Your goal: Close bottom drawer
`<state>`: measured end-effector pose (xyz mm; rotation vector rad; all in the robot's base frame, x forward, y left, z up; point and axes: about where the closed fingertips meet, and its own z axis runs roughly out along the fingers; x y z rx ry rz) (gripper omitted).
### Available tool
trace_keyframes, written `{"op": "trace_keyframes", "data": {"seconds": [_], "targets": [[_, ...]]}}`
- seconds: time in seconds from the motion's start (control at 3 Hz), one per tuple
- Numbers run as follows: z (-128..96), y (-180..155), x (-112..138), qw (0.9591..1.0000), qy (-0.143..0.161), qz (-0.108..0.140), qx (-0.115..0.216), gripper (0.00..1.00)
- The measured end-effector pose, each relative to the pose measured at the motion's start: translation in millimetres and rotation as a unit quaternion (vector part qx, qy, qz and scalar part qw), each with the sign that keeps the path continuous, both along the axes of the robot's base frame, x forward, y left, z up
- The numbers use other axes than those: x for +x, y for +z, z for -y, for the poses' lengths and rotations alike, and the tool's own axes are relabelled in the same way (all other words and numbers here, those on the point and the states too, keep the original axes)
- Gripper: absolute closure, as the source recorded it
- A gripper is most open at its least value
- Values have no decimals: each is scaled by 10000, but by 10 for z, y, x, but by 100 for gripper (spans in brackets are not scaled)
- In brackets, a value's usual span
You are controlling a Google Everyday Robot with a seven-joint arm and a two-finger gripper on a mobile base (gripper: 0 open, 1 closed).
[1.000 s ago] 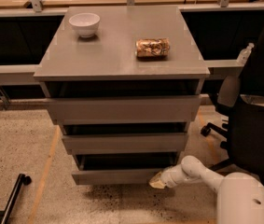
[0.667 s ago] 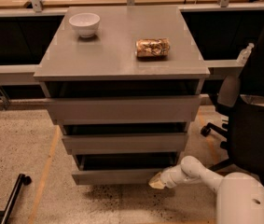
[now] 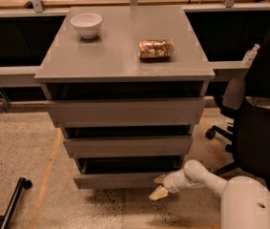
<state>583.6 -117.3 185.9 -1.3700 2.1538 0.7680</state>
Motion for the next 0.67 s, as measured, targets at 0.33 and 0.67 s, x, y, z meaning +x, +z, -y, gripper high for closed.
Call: {"op": "trace_keyframes", "data": {"seconds": [0.33, 0.67], "targets": [[-17, -11, -11, 10000, 11, -12, 7, 0], [-17, -11, -11, 10000, 11, -12, 7, 0]]}}
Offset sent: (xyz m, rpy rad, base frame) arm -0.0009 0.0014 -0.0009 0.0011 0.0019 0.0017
